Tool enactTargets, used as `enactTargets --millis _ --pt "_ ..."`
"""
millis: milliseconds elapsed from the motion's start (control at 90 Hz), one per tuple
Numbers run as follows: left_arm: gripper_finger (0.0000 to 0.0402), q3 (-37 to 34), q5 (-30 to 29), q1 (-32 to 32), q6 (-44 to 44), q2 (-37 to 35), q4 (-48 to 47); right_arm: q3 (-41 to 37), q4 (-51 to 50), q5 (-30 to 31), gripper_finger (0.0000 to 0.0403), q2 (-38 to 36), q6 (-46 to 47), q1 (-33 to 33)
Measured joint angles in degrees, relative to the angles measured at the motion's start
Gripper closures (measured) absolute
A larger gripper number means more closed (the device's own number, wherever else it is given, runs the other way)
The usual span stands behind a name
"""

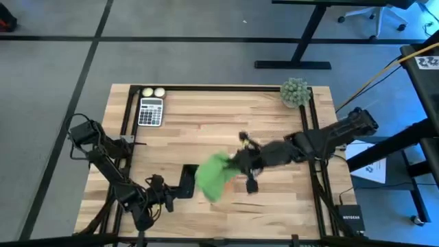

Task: Apply microfiber cloth
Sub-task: Wipe the back of the black cellphone using the green microfiber cloth

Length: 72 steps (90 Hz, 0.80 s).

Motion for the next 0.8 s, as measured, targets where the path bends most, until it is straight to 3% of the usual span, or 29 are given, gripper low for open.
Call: enactTargets --millis 233,444,800 --pt "0.0384 0.0 0.01 0.0 0.37 -0.02 0.05 0.06 6.66 0.74 0.04 11.77 -0.2 6.1" --pt "0.0384 0.0 0.01 0.0 0.48 -0.07 0.1 -0.01 6.57 14.69 0.04 22.23 1.44 6.65" --pt "0.0384 0.0 0.01 0.0 1.02 -0.07 0.16 0.07 -4.53 26.41 0.04 23.09 3.34 3.84"
